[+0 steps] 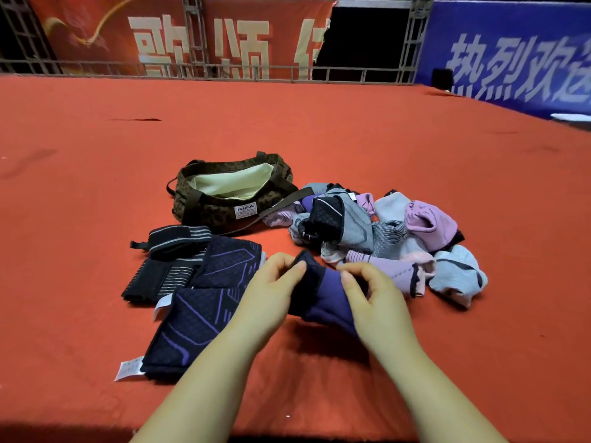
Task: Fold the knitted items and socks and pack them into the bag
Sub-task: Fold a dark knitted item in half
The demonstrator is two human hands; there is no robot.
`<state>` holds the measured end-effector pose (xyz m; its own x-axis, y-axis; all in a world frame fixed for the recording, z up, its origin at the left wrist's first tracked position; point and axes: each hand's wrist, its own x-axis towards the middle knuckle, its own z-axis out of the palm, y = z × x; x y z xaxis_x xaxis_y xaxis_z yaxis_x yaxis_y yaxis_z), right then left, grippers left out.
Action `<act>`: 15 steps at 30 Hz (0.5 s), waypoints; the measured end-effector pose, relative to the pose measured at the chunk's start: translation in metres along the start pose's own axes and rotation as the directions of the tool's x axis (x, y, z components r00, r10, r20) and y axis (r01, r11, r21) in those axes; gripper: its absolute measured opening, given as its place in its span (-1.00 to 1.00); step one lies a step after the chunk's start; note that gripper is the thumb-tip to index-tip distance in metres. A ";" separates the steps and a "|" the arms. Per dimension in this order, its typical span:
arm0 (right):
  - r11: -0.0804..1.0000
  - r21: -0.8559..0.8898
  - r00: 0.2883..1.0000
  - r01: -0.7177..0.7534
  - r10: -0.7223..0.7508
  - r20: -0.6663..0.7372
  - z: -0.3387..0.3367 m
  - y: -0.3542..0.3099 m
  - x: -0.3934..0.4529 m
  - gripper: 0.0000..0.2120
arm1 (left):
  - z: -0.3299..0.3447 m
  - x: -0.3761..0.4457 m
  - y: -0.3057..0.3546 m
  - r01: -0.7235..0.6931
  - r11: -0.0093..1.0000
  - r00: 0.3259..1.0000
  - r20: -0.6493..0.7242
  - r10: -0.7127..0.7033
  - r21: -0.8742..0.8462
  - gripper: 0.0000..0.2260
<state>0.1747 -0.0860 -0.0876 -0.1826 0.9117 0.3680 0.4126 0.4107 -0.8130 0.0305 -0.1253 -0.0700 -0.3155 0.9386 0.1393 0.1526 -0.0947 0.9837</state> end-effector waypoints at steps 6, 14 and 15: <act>0.984 0.171 0.996 -0.057 0.045 0.076 0.018 -0.012 -0.018 -0.77 | 0.011 -0.012 0.018 -0.090 0.989 0.996 -0.005 0.090 -0.121 -0.79; 0.980 0.199 0.996 -0.030 0.046 -0.079 0.021 -0.010 -0.024 -0.90 | 0.007 -0.021 0.017 -0.089 0.989 0.996 -0.018 0.088 -0.121 -0.81; 0.979 0.202 0.995 -0.023 0.041 -0.089 0.022 -0.011 -0.025 -0.90 | 0.007 -0.021 0.017 -0.097 0.990 0.995 -0.017 0.096 -0.106 -0.81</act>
<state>0.1553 -0.1129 -0.0975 -0.0856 0.9240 0.3727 0.2274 0.3823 -0.8956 0.0460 -0.1443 -0.0568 -0.3152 0.9196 0.2345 0.0824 -0.2196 0.9721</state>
